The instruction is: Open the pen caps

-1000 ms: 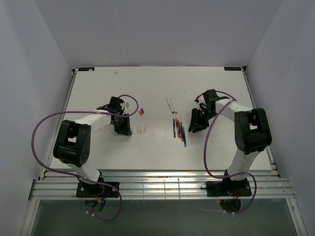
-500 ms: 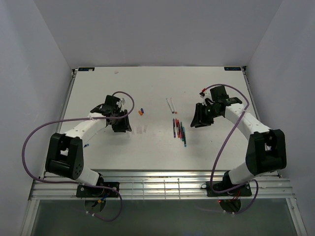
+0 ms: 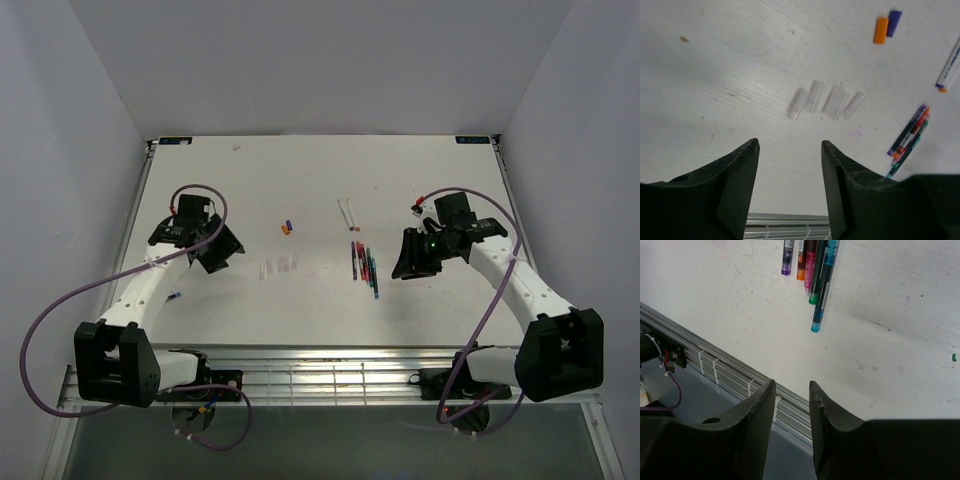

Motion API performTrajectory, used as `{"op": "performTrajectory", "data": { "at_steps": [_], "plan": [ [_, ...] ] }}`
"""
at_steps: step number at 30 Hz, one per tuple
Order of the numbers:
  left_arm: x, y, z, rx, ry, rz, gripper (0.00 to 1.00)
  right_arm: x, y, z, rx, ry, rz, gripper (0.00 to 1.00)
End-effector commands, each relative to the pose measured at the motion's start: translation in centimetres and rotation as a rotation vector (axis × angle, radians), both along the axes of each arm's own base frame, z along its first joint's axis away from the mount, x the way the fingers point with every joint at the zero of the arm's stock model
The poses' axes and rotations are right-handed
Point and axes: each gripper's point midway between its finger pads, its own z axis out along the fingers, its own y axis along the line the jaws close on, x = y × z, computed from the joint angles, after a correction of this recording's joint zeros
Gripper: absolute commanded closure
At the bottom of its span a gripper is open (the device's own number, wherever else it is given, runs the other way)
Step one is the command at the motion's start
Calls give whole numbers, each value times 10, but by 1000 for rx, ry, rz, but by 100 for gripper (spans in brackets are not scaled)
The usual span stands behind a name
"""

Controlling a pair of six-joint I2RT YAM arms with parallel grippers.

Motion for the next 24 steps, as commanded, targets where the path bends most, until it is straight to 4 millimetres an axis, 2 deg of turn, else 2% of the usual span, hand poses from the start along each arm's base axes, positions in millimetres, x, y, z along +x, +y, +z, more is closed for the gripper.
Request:
{"op": "performTrajectory", "data": {
  "at_steps": [1, 3, 4, 6, 8, 9, 14, 19, 20, 24],
  "plan": [
    [-1, 23, 5, -14, 45, 218, 35, -17, 4, 12, 37, 16, 21, 60],
    [-2, 41, -2, 22, 116, 355, 24, -20, 10, 20, 61, 8, 37, 60],
    [-3, 46, -5, 26, 145, 401, 13, -20, 12, 24, 71, 5, 41, 60],
    [-11, 63, -14, 51, 223, 508, 9, -23, 17, 30, 85, 12, 61, 60],
    [-15, 71, -19, 41, 260, 603, 7, -25, 22, 32, 92, 31, 78, 59],
    [-15, 85, -19, 36, 264, 667, 7, -24, 25, 36, 104, 28, 90, 59],
    [-14, 118, -23, 93, 309, 800, 7, -26, 37, 43, 116, 38, 139, 59],
    [-12, 152, -27, 116, 342, 935, 9, -34, 44, 38, 136, 67, 164, 59],
    [-13, 163, -27, 137, 341, 971, 9, -35, 45, 36, 138, 73, 166, 59],
    [-23, 185, -37, 150, 405, 1065, 11, -35, 45, 30, 132, 87, 170, 59]
  ]
}}
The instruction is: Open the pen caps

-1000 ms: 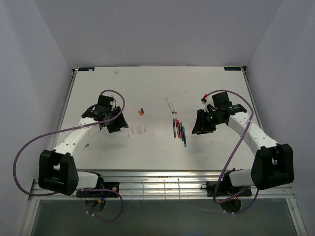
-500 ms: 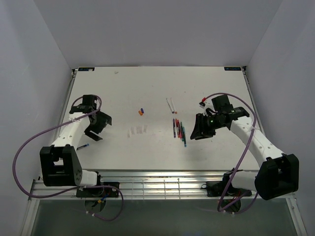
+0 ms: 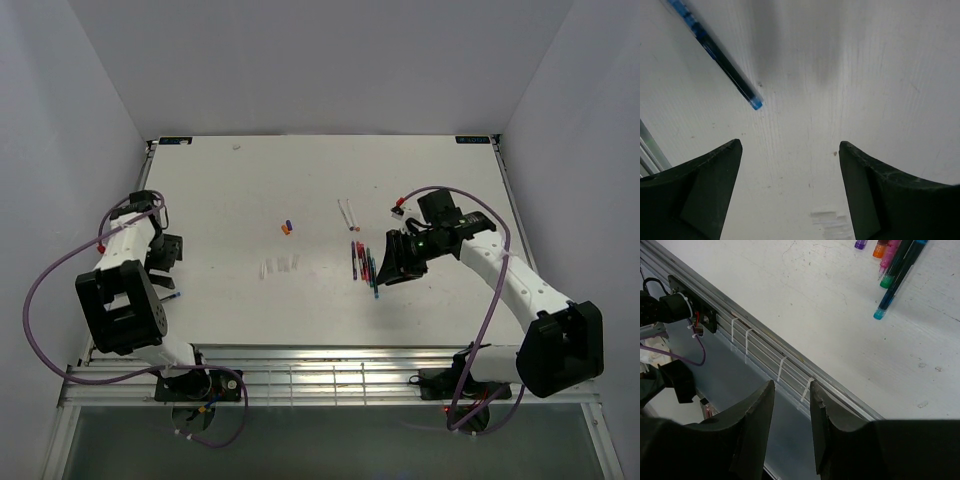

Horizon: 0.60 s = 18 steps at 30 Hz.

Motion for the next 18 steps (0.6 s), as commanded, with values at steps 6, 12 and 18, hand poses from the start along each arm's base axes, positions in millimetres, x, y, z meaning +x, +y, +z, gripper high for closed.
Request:
{"op": "performTrajectory", "data": {
  "at_steps": [6, 12, 18],
  "plan": [
    [-6, 36, -14, -11, -12, 210, 18, 0, 8, -7, 24, 39, 28, 59],
    [-8, 42, -21, 7, -38, 263, 18, 3, 10, -18, 27, 59, 35, 59],
    [-16, 52, -33, 16, 11, 285, 18, 3, 10, -27, 13, 78, 39, 59]
  ]
}}
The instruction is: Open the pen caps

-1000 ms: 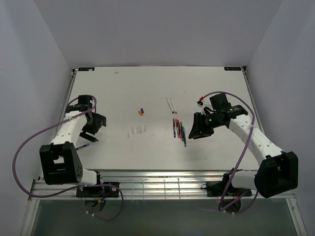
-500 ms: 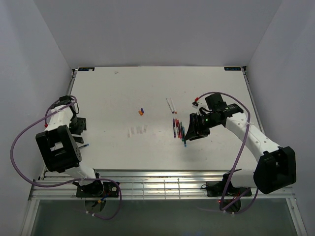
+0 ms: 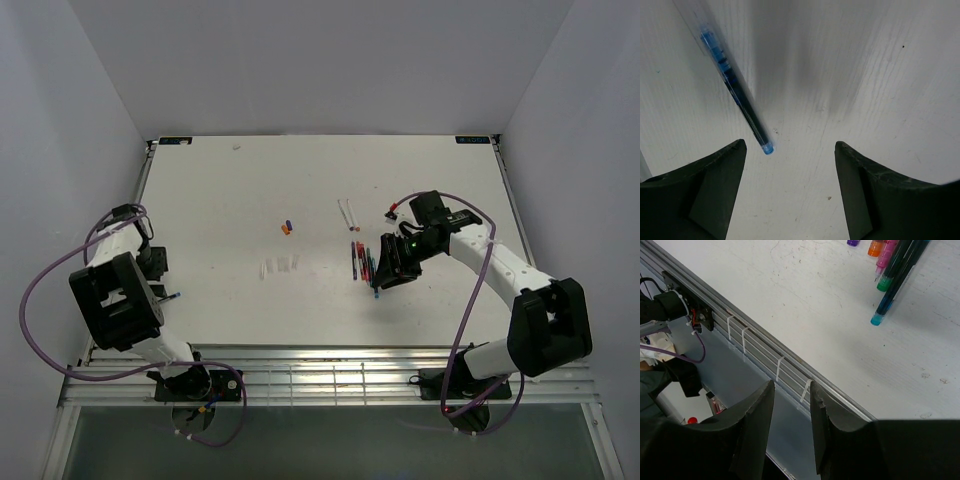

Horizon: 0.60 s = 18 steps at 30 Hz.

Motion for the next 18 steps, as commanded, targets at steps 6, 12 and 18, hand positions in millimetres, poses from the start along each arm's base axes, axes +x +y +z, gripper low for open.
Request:
{"op": "performTrajectory", "data": {
  "at_steps": [6, 12, 18],
  "plan": [
    [-18, -2, -26, -21, 57, 98, 23, 2, 2, -4, 7, -10, 23, 59],
    [-30, -15, -44, -53, 37, 101, 32, 7, 2, -3, -8, -18, 24, 59],
    [-37, -18, -53, -60, 64, 82, 40, 7, 1, -1, -9, -28, 21, 59]
  ]
}}
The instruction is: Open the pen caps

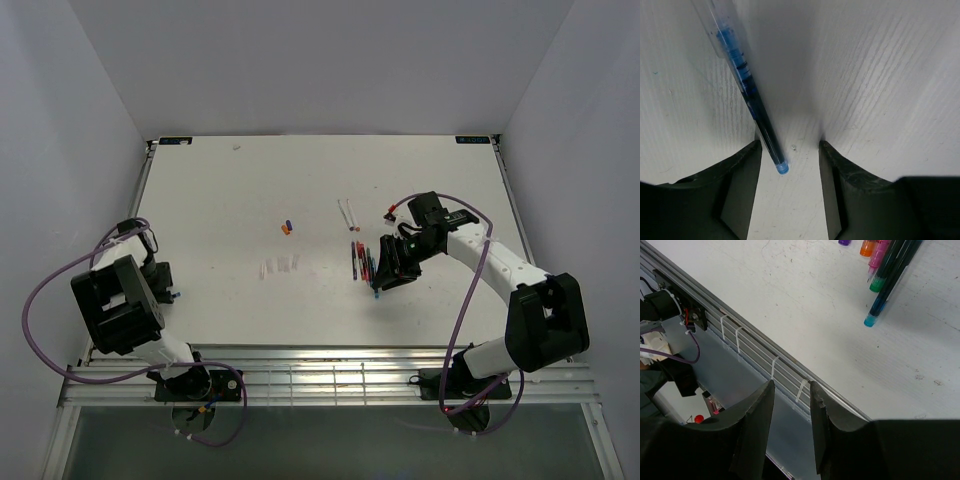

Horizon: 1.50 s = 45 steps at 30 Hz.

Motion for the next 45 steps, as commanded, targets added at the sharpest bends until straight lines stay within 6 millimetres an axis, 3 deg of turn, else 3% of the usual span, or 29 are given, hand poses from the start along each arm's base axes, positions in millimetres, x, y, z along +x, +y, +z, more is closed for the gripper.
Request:
{"op": "performTrajectory", "data": {
  "at_steps": [1, 8, 11, 12, 16, 20, 26, 28, 32, 34, 38, 42, 45],
  "plan": [
    [-23, -9, -23, -35, 84, 6, 42, 5, 2, 9, 10, -42, 12, 59],
    [-39, -11, -28, -25, 126, -10, 61, 9, 1, 18, 5, -78, 3, 59],
    [-39, -10, -31, -18, 121, -61, 86, 10, 0, 23, 3, -101, -5, 59],
    [-31, -7, -29, -19, 111, -113, 100, 11, -2, 26, -3, -114, -13, 59],
    [-11, -3, -22, -29, 66, -165, 100, 11, -3, 31, -7, -130, -29, 59],
    [32, -7, 1, -50, -53, -228, 100, 12, -4, 41, 2, -158, -45, 59],
    [98, -51, 30, -120, -231, -378, 100, 13, 3, 45, 42, -138, -66, 59],
    [127, -80, 50, -155, -316, -498, 100, 14, 4, 39, 48, -136, -77, 59],
    [159, -135, 89, -182, -447, -713, 100, 20, 11, 49, 82, -136, -99, 59],
    [165, -159, 109, -192, -531, -795, 100, 22, 16, 56, 116, -129, -101, 58],
    [157, -182, 132, -215, -612, -890, 100, 26, 23, 62, 141, -108, -90, 58],
    [139, -244, 159, -256, -734, -1112, 100, 32, 27, 64, 149, -102, -87, 58],
    [114, -291, 180, -373, -900, -1285, 100, 36, 32, 70, 178, -93, -89, 58]
  ]
}}
